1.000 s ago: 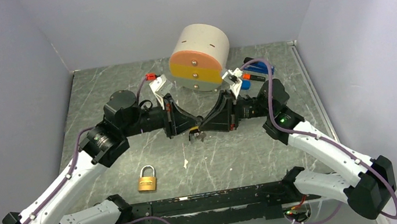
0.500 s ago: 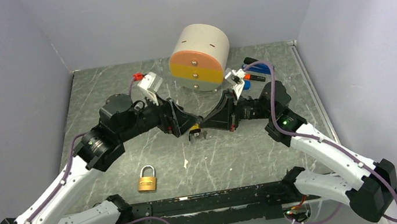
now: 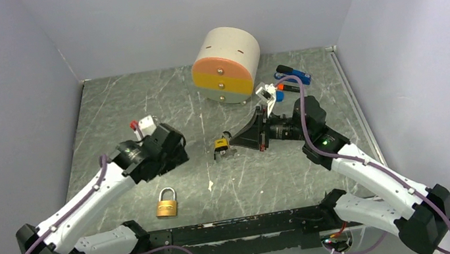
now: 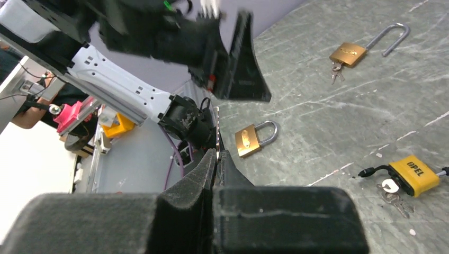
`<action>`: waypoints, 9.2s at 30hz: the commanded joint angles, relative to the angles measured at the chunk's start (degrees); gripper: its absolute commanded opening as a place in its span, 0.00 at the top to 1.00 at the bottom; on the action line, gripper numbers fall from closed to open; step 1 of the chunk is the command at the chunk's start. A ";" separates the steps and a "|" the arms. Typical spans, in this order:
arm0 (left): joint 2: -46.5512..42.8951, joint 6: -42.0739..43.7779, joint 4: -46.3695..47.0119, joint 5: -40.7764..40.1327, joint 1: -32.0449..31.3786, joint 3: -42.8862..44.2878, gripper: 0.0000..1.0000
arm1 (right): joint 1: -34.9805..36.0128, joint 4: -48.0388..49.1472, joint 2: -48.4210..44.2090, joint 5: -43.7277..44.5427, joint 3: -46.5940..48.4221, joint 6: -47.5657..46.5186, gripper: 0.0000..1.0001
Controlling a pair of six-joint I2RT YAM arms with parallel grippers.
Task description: Unlock with the key
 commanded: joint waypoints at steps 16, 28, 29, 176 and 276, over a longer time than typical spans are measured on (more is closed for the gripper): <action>8.81 -9.68 11.87 15.42 8.98 -26.67 0.06 | -0.16 -1.69 1.03 1.06 0.28 -2.31 1.00; 11.88 -10.94 12.83 20.32 9.26 -27.16 0.31 | -0.12 -2.03 2.05 1.66 0.20 -2.68 1.00; 12.47 -12.15 12.73 20.87 9.25 -26.56 0.33 | -0.12 -2.03 2.26 1.66 0.27 -2.75 1.00; 8.00 -11.92 69.63 97.87 20.76 6.35 0.97 | -7.86 -13.35 2.97 -25.02 16.98 6.34 1.00; 1.50 3.83 88.14 79.13 12.24 -6.09 0.97 | -9.57 36.88 16.50 -21.99 10.02 62.25 1.00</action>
